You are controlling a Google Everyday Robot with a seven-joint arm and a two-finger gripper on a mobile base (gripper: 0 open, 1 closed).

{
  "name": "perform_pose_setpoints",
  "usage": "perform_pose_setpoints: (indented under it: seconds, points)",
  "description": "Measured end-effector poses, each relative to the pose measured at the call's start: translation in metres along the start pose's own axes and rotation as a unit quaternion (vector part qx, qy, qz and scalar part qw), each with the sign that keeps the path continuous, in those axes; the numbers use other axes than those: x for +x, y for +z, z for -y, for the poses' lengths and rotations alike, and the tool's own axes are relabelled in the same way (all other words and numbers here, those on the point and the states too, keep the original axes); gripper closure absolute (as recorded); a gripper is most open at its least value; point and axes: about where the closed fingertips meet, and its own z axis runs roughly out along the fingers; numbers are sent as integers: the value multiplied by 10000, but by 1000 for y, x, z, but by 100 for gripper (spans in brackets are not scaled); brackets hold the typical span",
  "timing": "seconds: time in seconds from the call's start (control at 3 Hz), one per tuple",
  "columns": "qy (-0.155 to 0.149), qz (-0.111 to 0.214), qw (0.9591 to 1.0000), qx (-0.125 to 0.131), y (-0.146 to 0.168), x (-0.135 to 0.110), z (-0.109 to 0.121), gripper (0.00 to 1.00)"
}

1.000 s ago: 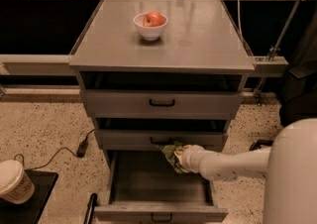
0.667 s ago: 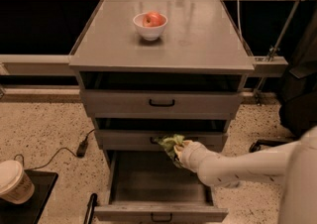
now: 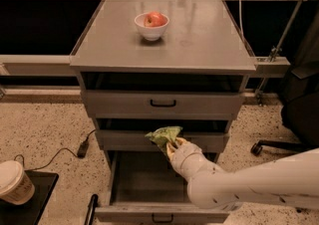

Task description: Pick green jalapeno chip bag from bottom drawer and place on counter

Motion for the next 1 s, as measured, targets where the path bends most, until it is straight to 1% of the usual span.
perform_pose_setpoints:
  seconds: [0.33, 0.67, 1.0]
  points:
    - [1, 0, 10000, 1, 0, 0, 0, 100]
    - [-137, 261, 9991, 317, -25, -34, 30, 100]
    - [-431, 818, 9889, 1160, -75, -108, 105, 100]
